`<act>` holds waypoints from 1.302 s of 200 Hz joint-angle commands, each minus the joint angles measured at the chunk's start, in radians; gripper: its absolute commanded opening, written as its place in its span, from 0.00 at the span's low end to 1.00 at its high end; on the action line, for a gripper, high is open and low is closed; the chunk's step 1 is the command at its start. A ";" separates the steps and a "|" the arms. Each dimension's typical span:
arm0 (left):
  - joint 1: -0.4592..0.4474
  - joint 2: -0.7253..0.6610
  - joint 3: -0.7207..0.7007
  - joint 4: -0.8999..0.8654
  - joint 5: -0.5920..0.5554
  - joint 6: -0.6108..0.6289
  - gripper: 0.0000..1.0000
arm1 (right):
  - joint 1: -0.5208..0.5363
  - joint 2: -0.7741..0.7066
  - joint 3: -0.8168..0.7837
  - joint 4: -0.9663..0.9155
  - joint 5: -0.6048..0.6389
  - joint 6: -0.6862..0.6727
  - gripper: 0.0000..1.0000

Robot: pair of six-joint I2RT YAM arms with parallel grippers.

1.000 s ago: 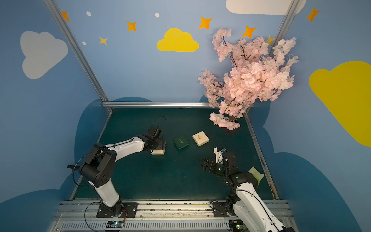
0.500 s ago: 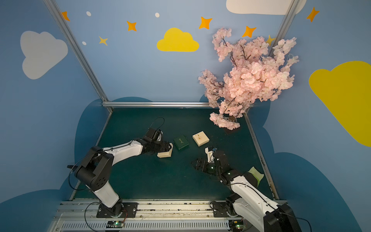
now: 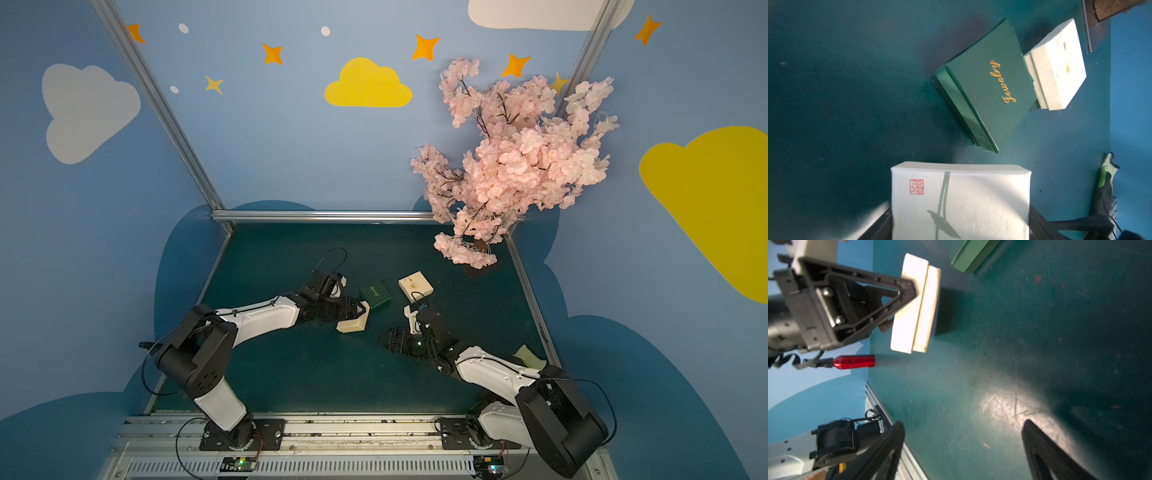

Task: Take the rings out of the lift-off lid box
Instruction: Open the lid on the jewelry box.

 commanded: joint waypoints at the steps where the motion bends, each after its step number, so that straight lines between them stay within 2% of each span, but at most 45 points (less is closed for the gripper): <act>1: -0.013 -0.006 -0.006 0.030 0.022 -0.017 0.84 | 0.005 0.039 0.026 0.066 -0.006 0.024 0.78; 23: -0.022 0.003 -0.006 0.034 0.026 -0.021 0.84 | 0.005 0.068 0.040 0.107 -0.046 0.022 0.66; 49: -0.027 0.015 -0.001 0.041 0.038 -0.025 0.84 | 0.006 0.075 0.050 0.110 -0.034 0.030 0.62; 69: -0.033 0.017 -0.001 0.053 0.048 -0.036 0.84 | 0.005 0.090 0.055 0.121 -0.031 0.034 0.53; 108: -0.043 0.024 -0.001 0.056 0.056 -0.042 0.84 | 0.005 0.123 0.059 0.152 -0.046 0.050 0.55; 137: -0.053 0.033 -0.003 0.064 0.058 -0.047 0.84 | 0.002 0.126 0.060 0.154 -0.033 0.051 0.53; 155: -0.055 0.037 -0.005 0.069 0.068 -0.053 0.84 | -0.006 0.128 0.062 0.152 -0.034 0.053 0.46; 183: -0.062 0.035 -0.012 0.082 0.075 -0.064 0.84 | -0.011 0.125 0.073 0.129 -0.022 0.038 0.50; 260: -0.078 0.055 0.002 0.120 0.097 -0.093 0.84 | -0.024 0.107 0.082 0.068 0.029 0.011 0.47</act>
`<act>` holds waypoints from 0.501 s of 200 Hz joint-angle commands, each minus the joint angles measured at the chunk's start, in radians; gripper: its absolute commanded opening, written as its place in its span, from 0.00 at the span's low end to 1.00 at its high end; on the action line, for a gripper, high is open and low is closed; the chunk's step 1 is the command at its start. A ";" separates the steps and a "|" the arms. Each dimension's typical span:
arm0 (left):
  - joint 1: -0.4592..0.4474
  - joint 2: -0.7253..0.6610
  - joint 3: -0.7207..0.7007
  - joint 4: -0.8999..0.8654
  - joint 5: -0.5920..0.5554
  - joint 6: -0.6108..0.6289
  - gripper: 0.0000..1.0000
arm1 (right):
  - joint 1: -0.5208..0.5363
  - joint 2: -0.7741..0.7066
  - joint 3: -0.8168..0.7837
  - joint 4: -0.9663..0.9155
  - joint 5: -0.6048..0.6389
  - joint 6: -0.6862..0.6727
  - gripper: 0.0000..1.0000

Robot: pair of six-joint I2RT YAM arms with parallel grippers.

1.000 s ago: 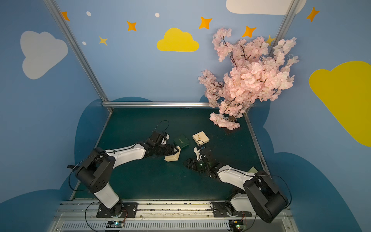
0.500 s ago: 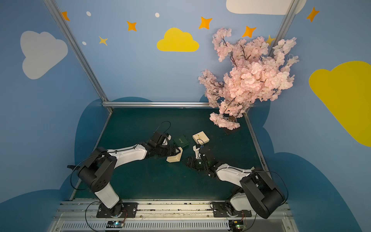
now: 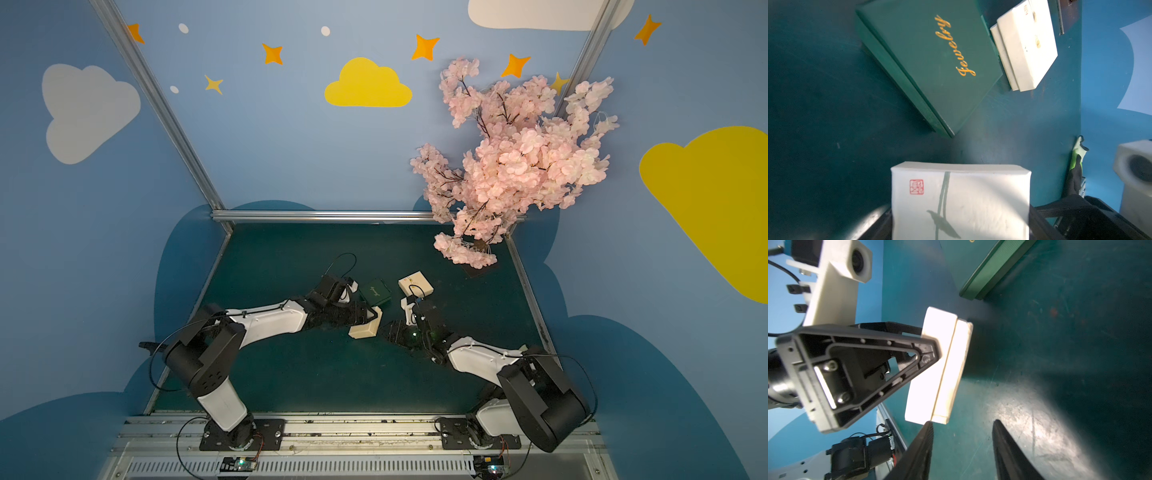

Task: Take the rings out of the lift-off lid box
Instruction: Open the lid on the jewelry box.

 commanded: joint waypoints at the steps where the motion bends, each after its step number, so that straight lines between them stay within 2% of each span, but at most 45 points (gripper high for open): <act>1: -0.005 0.024 0.009 0.034 0.020 -0.017 0.84 | -0.005 -0.013 0.022 -0.039 0.039 -0.024 0.47; 100: -0.025 0.032 0.013 0.048 0.040 -0.029 0.83 | -0.010 0.015 0.019 0.001 0.034 -0.007 0.47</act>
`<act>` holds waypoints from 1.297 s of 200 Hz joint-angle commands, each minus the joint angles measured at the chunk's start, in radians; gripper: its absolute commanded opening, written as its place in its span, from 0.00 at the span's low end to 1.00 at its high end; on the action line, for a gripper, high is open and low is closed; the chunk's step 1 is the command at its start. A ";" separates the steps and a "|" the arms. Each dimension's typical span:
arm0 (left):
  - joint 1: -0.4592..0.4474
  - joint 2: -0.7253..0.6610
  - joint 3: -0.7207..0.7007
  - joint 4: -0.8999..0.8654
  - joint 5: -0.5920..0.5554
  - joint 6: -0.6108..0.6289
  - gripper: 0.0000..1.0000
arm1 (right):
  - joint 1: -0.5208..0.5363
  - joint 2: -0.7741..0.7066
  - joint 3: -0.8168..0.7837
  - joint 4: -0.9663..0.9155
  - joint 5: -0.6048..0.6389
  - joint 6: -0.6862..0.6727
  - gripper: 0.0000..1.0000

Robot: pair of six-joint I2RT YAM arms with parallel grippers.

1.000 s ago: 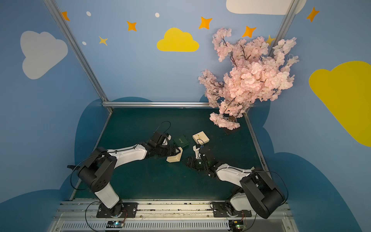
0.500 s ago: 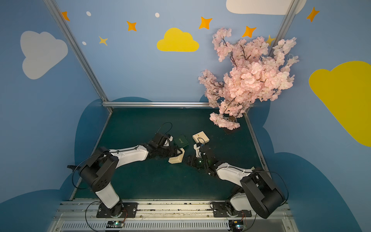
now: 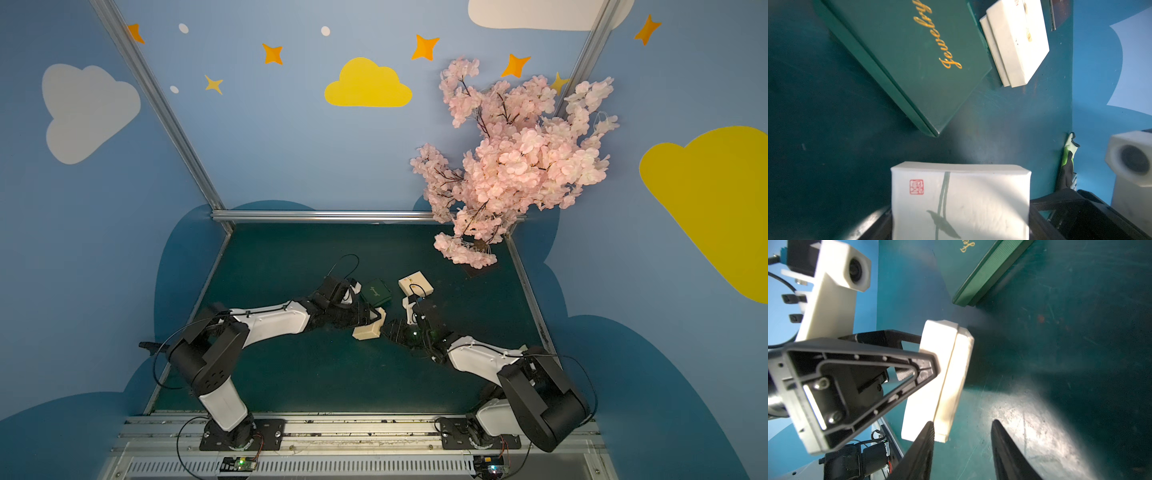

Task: Take the rings out of the lift-off lid box
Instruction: Open the lid on the jewelry box.

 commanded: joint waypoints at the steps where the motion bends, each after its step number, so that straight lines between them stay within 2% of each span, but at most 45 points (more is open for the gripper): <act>1: -0.006 0.016 0.012 0.016 0.017 -0.004 0.83 | -0.004 0.010 0.017 0.005 0.018 -0.006 0.47; 69: -0.006 0.029 0.012 0.042 0.056 -0.028 0.83 | 0.010 0.018 0.037 -0.071 0.097 -0.050 0.47; 106: -0.004 0.044 0.020 0.068 0.087 -0.050 0.83 | 0.013 0.054 0.056 -0.087 0.086 -0.059 0.46; 145: -0.006 0.037 0.022 0.066 0.100 -0.052 0.83 | 0.016 0.071 0.060 -0.071 0.075 -0.060 0.45; 154: -0.006 0.034 0.025 0.067 0.110 -0.056 0.83 | 0.017 0.072 0.054 -0.072 0.089 -0.057 0.42; 180: -0.006 0.022 0.032 0.067 0.127 -0.059 0.83 | 0.023 0.066 0.035 -0.047 0.114 -0.057 0.42; 231: -0.007 0.038 0.027 0.102 0.171 -0.085 0.82 | 0.031 0.150 0.057 -0.017 0.055 -0.054 0.42; 259: -0.006 0.030 0.021 0.120 0.201 -0.081 0.80 | 0.033 0.172 0.035 0.027 0.075 -0.035 0.40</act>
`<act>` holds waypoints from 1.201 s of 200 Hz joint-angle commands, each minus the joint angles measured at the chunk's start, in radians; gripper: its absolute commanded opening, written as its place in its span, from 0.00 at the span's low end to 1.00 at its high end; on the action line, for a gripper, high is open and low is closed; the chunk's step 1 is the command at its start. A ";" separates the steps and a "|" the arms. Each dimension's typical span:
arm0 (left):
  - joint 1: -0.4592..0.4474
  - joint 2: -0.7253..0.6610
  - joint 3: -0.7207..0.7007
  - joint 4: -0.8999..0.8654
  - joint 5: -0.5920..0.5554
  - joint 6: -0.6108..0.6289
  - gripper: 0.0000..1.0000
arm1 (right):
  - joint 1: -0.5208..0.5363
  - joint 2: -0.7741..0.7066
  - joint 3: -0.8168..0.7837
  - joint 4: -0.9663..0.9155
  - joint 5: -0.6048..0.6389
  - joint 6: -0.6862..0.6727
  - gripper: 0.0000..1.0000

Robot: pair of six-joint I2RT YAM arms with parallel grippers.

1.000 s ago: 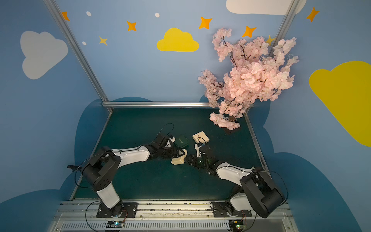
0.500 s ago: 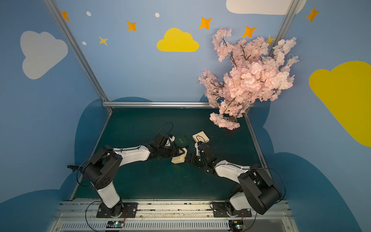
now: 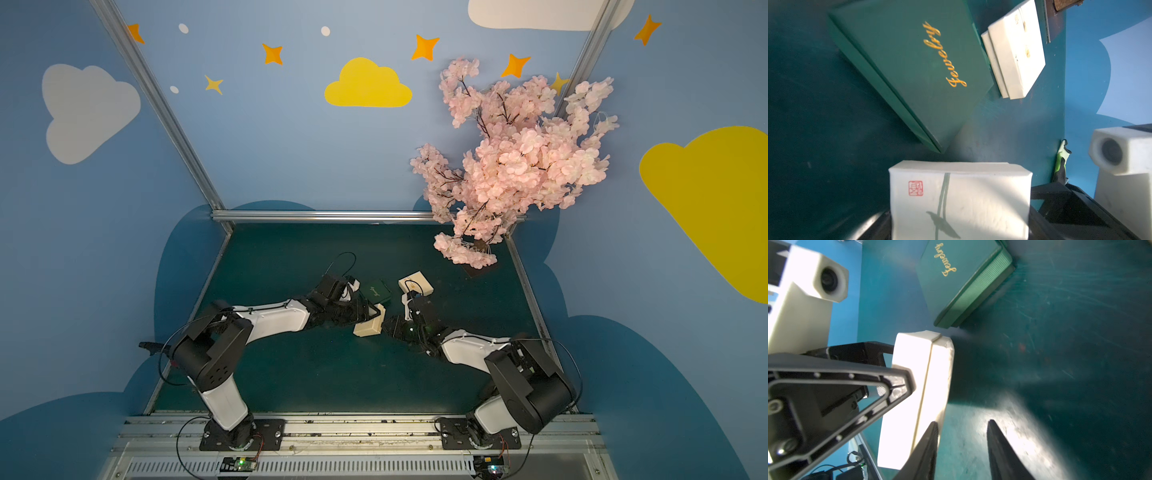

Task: Take the rings out of the lift-off lid box
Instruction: Open the lid on the jewelry box.

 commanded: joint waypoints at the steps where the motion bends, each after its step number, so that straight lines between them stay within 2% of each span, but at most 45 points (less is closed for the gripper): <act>1: -0.034 0.003 0.017 0.066 0.165 -0.054 0.80 | 0.026 0.059 -0.019 -0.002 -0.005 0.008 0.40; 77: -0.032 0.001 0.010 0.087 0.197 -0.066 0.81 | 0.029 0.084 -0.010 -0.008 -0.004 0.004 0.39; 138: -0.034 -0.037 -0.033 0.097 0.179 -0.085 0.82 | 0.029 0.109 -0.025 -0.001 0.010 0.015 0.39; 191: -0.030 -0.086 -0.078 0.003 0.114 -0.046 0.83 | 0.027 0.025 -0.053 -0.077 0.043 0.020 0.39; 240: -0.018 -0.177 -0.111 -0.031 0.014 -0.029 0.83 | 0.027 -0.100 -0.091 -0.207 0.131 0.015 0.41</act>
